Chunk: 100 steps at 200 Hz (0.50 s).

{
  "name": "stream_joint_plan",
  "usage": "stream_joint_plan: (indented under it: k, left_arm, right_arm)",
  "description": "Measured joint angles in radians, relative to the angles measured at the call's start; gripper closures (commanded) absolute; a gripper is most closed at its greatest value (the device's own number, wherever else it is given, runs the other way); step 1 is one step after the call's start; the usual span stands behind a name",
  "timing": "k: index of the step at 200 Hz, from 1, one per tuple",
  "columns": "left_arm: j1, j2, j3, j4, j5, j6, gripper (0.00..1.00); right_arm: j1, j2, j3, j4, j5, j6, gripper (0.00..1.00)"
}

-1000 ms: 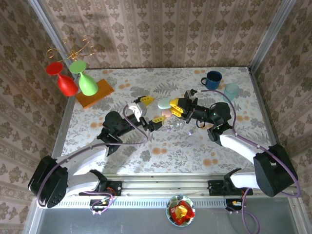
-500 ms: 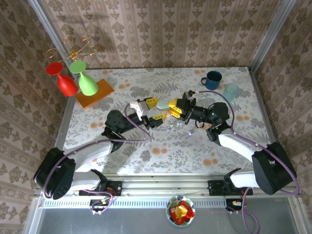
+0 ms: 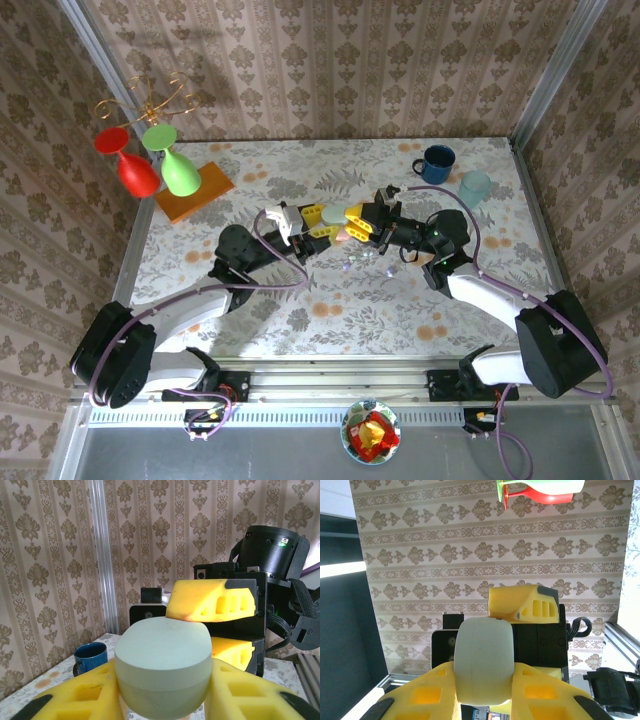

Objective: Insert wireless bluetooth earbuds into charging case

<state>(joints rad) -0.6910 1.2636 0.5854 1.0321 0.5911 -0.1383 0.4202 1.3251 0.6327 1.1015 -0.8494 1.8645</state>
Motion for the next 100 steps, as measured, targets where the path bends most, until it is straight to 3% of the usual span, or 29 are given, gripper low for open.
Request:
stream_joint_plan:
  k: [20, 60, 100]
  left_arm:
    - [0.000, 0.000, 0.000, -0.003, 0.001, 0.000, 0.67]
    - [0.001, 0.000, 0.001, -0.012, 0.013, 0.000, 0.68]
    - [0.006, -0.043, 0.003, -0.088, 0.033, 0.000, 0.68]
  right_arm:
    - [0.000, 0.000, 0.000, -0.001, 0.000, -0.002, 0.93]
    - [0.000, -0.019, 0.000, -0.048, 0.000, -0.058, 0.55]
    - [-0.010, -0.161, 0.043, -0.374, 0.011, -0.296, 0.34]
